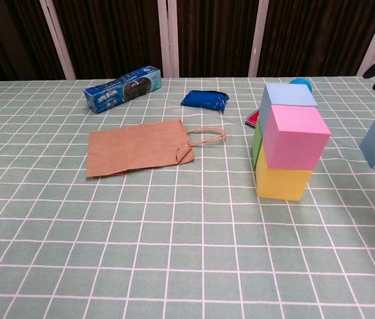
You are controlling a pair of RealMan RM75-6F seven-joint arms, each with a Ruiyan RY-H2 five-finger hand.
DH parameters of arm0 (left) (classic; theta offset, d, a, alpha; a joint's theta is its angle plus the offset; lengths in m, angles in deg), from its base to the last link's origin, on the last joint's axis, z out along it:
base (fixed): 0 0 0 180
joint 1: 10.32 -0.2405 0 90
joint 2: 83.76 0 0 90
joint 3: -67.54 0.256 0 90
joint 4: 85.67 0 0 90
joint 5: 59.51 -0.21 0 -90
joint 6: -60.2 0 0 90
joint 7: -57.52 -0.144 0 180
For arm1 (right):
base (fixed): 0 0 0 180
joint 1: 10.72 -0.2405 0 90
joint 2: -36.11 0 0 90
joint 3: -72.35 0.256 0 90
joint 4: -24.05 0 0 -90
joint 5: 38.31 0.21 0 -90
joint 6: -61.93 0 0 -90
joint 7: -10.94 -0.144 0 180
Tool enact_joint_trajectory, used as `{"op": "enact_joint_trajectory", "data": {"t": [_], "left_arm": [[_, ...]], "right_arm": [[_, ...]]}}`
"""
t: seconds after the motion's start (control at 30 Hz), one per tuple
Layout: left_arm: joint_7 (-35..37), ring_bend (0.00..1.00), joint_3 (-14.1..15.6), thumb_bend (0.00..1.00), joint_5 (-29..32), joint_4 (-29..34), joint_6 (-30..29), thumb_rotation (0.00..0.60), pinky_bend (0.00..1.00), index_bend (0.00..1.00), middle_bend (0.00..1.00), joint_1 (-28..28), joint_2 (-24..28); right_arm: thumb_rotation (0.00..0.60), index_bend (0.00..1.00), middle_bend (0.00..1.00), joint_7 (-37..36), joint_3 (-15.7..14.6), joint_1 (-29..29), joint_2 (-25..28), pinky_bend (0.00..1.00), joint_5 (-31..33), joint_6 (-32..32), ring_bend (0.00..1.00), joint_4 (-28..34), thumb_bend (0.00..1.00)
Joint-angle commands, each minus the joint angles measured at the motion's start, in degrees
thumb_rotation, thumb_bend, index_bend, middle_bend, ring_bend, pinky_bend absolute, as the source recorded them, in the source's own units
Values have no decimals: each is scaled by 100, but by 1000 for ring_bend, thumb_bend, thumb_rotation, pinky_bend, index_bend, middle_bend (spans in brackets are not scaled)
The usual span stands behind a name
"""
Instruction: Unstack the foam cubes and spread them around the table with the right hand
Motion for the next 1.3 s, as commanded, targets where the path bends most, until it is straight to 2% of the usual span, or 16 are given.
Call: {"op": "enact_joint_trajectory", "data": {"t": [0.03,0.4,0.7,1.3], "left_arm": [[25,0,3,323,-11,-4,-4,600,18,137,0,0,8],[89,0,-26,323,33,-19,25,600,18,137,0,21,18],[177,0,-27,323,31,-33,-20,600,18,137,0,-1,36],[248,0,-28,323,13,-61,7,600,18,137,0,25,50]], "right_arm": [[600,0,123,299,-50,-368,-315,0,466,-134,150,-47,169],[600,0,123,844,98,-957,-1084,0,1171,751,150,-81,170],[600,0,123,1118,273,-1323,-1516,0,1738,1069,150,-234,170],[600,0,123,1368,757,-1882,-2407,0,2048,1727,163,-288,170]]}}
